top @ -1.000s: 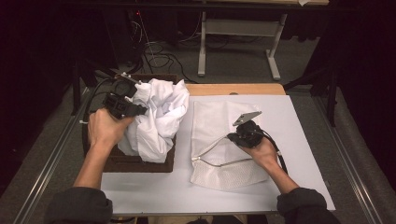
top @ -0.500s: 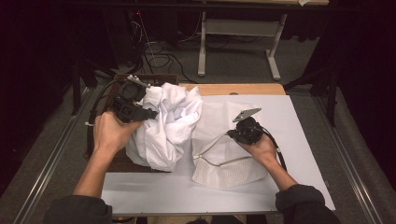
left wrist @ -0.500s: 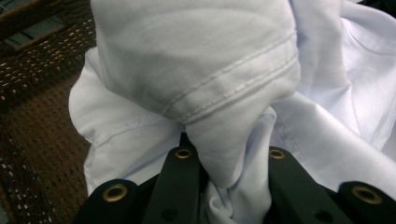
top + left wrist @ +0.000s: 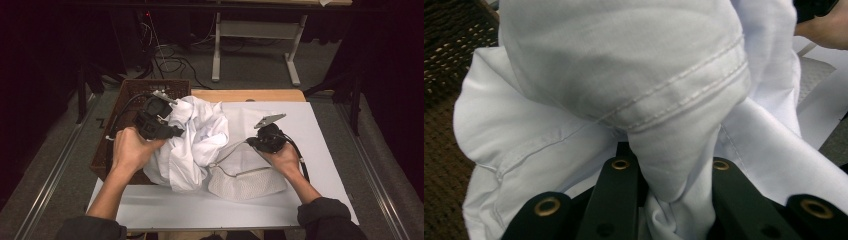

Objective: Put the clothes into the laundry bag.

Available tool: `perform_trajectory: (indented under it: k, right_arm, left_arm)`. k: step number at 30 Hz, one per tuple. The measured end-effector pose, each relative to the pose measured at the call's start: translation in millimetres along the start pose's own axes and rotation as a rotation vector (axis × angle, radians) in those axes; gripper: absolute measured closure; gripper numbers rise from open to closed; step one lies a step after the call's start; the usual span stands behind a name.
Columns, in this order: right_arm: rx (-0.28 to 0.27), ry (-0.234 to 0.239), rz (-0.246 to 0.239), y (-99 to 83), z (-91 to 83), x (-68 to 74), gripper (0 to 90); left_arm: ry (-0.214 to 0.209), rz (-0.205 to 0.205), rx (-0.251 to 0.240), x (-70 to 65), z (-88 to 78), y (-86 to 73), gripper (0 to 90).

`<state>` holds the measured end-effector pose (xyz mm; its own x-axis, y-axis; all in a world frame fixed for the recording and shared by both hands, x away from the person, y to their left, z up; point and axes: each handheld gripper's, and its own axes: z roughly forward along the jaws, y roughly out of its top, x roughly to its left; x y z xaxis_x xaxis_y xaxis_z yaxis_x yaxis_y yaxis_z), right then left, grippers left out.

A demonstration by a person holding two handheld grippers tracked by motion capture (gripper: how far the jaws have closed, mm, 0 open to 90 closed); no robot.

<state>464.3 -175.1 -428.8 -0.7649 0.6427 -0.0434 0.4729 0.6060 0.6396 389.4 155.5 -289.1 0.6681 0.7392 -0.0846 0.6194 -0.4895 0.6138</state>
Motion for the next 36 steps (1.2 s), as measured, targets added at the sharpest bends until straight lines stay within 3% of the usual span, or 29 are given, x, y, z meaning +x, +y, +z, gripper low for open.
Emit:
perform_trajectory:
  k: [8,26,36]
  right_arm:
    - [-0.008,0.000,-0.002,0.9,-2.1,-0.6,89.6]
    - [-0.016,-0.010,0.015,1.1,-4.4,-6.9,89.6]
    - [-0.024,-0.016,0.031,1.3,-7.4,-11.7,89.6]
  left_arm:
    - [-0.052,0.020,0.000,-11.5,12.7,-1.5,82.9]
    - [-0.100,0.070,0.011,-29.4,24.7,1.2,82.9]
    - [-0.141,0.094,-0.025,-43.9,30.7,4.5,82.9]
